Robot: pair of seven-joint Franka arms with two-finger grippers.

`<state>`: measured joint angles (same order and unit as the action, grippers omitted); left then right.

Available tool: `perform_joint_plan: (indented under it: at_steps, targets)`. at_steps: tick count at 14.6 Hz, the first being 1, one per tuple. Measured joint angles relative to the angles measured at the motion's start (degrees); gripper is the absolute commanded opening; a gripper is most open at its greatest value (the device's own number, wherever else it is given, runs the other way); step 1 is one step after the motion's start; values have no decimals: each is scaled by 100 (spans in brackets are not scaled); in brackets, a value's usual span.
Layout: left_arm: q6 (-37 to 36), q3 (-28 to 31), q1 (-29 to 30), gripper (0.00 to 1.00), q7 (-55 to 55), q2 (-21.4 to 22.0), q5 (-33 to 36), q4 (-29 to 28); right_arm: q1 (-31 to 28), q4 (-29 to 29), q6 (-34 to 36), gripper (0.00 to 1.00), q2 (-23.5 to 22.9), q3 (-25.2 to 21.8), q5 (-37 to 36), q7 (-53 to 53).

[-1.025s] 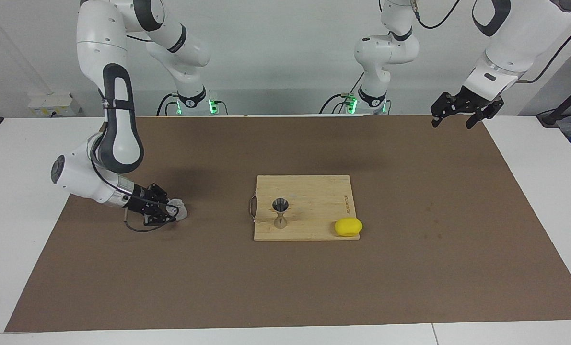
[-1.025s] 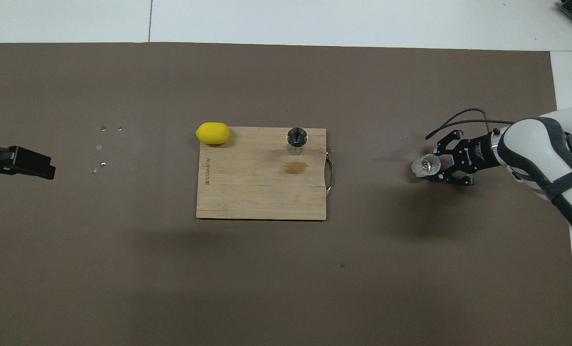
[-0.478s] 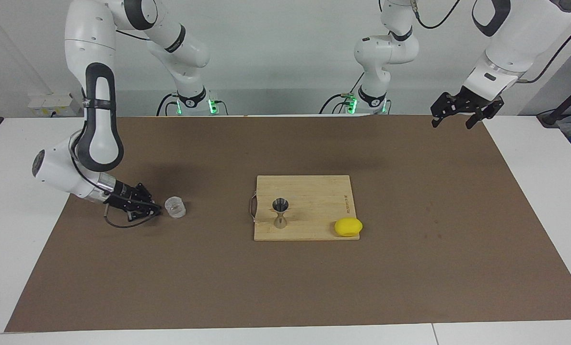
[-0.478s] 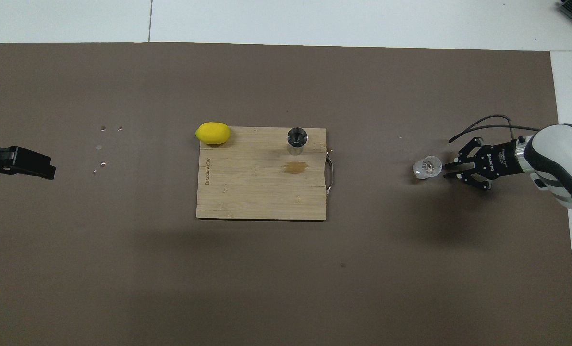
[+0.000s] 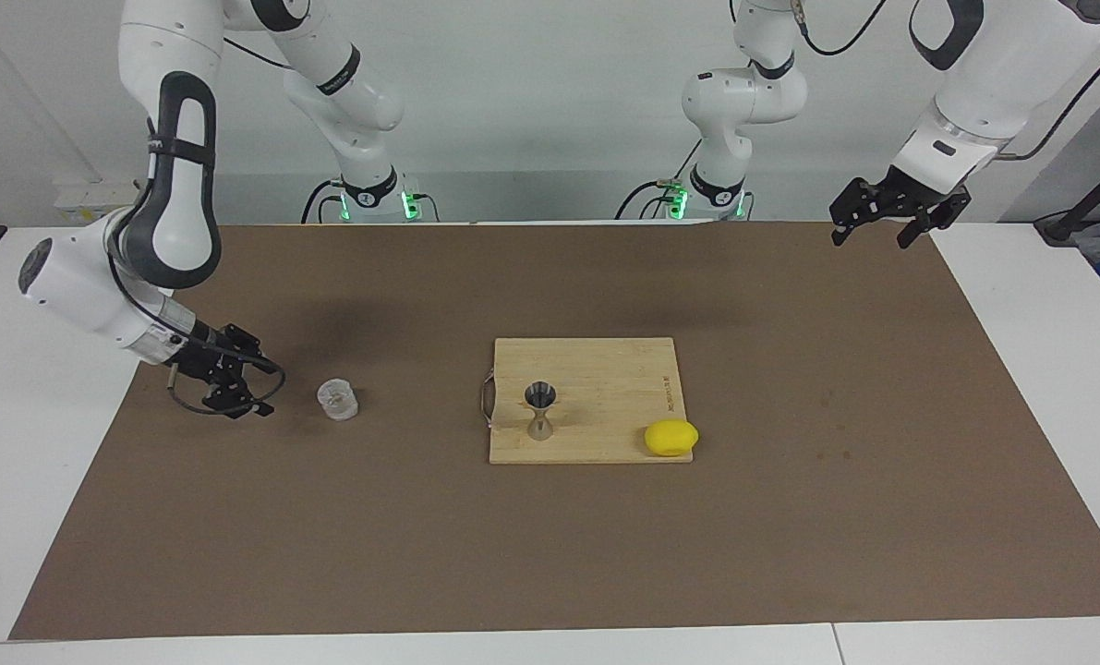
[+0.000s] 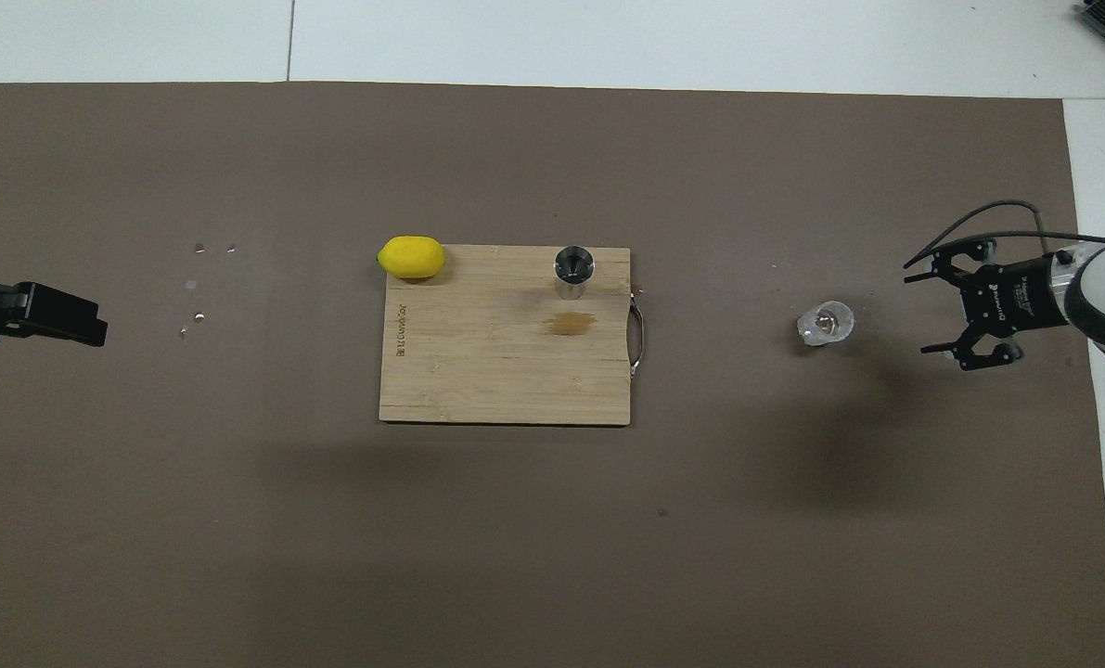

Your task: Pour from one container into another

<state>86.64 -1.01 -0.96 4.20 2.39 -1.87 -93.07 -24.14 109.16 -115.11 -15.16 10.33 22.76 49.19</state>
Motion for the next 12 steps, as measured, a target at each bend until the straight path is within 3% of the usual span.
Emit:
perform_joint_plan:
  at_steps: [3,8,12]
  targets:
    - [0,0,0,100,0,0,0,0,495,4,273,100,329,28,-886,-293]
    - [0,0,0,100,0,0,0,0,1392,10,672,100,650,44,-1830,-1919]
    - [0,0,0,100,0,0,0,0,1766,-52,690,100,1093,48,-2085,-3012]
